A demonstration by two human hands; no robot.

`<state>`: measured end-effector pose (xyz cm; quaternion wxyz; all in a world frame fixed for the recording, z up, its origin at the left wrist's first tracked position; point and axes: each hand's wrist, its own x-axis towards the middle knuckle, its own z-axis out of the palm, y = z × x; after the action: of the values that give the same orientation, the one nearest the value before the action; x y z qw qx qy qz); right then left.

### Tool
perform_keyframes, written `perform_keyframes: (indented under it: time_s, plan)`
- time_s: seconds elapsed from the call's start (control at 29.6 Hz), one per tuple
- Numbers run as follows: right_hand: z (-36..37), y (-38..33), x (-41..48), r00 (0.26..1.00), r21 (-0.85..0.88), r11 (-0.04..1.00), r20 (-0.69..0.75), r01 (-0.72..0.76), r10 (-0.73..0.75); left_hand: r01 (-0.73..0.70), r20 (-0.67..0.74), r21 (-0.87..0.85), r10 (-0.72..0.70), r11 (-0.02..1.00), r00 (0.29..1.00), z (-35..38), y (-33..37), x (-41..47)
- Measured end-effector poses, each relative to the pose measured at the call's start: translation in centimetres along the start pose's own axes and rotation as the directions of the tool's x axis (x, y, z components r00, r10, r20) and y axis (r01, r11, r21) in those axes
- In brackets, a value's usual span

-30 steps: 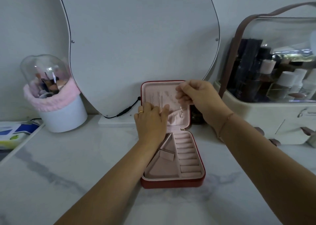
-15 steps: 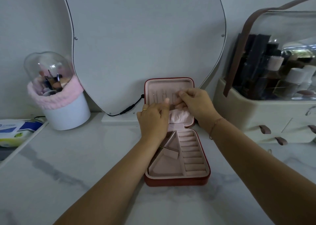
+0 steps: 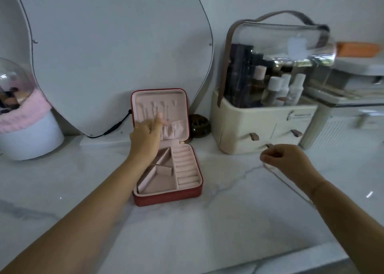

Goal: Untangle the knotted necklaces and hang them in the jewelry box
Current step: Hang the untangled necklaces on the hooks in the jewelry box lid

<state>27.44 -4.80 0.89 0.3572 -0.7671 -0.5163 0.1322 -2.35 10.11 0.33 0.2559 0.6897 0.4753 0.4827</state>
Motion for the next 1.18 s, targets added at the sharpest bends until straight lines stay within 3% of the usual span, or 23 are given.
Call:
perform_keyframes:
  time_s: [0.1, 0.24, 0.44, 0.68, 0.78, 0.84, 0.95, 1.01, 1.18]
  plan:
    - [-0.4, 3.1, 0.6, 0.996, -0.161, 0.984, 0.041, -0.07, 0.078, 0.022, 0.123, -0.05, -0.016, 0.998, 0.992, 0.5, 0.9, -1.7]
    - [0.5, 3.6, 0.8, 0.996, -0.204, 0.975, 0.016, -0.088, 0.093, 0.068, 0.279, 0.021, -0.071, 0.997, 0.958, 1.1, 0.7, -3.6]
    - [1.5, 3.3, 1.3, 0.995, -0.414, 0.906, 0.015, -0.085, 0.101, 0.064, 0.28, 0.112, -0.093, 0.992, 0.955, 1.1, 0.9, -4.1]
    - [1.9, 3.4, 1.8, 0.985, -0.56, 0.827, 0.107, -0.054, 0.136, 0.119, 0.27, 0.021, -0.121, 0.993, 0.955, 1.1, 0.5, -3.8]
    - [1.3, 3.2, 1.7, 0.982, -0.42, 0.906, 0.147, -0.044, 0.116, 0.125, 0.266, 0.025, -0.127, 0.992, 0.956, 1.1, 0.5, -3.8]
    - [0.5, 2.8, 1.4, 0.98, -0.103, 0.988, 0.155, -0.112, 0.127, 0.125, 0.263, 0.022, -0.126, 0.992, 0.957, 1.0, 0.6, -3.8]
    - [-1.0, 2.0, 0.5, 0.964, 0.36, 0.906, 0.224, -0.221, 0.146, 0.121, 0.267, 0.011, -0.12, 0.993, 0.956, 0.9, 0.6, -3.8]
    - [-1.8, 1.5, 0.3, 0.964, 0.452, 0.867, 0.243, -0.209, 0.105, 0.117, 0.272, 0.013, -0.117, 0.993, 0.955, 0.9, 0.7, -3.9]
    - [-3.6, 0.0, 0.1, 0.974, 0.451, 0.881, 0.224, -0.14, 0.04, 0.085, 0.267, 0.065, -0.1, 0.994, 0.959, 0.8, 1.6, -4.3]
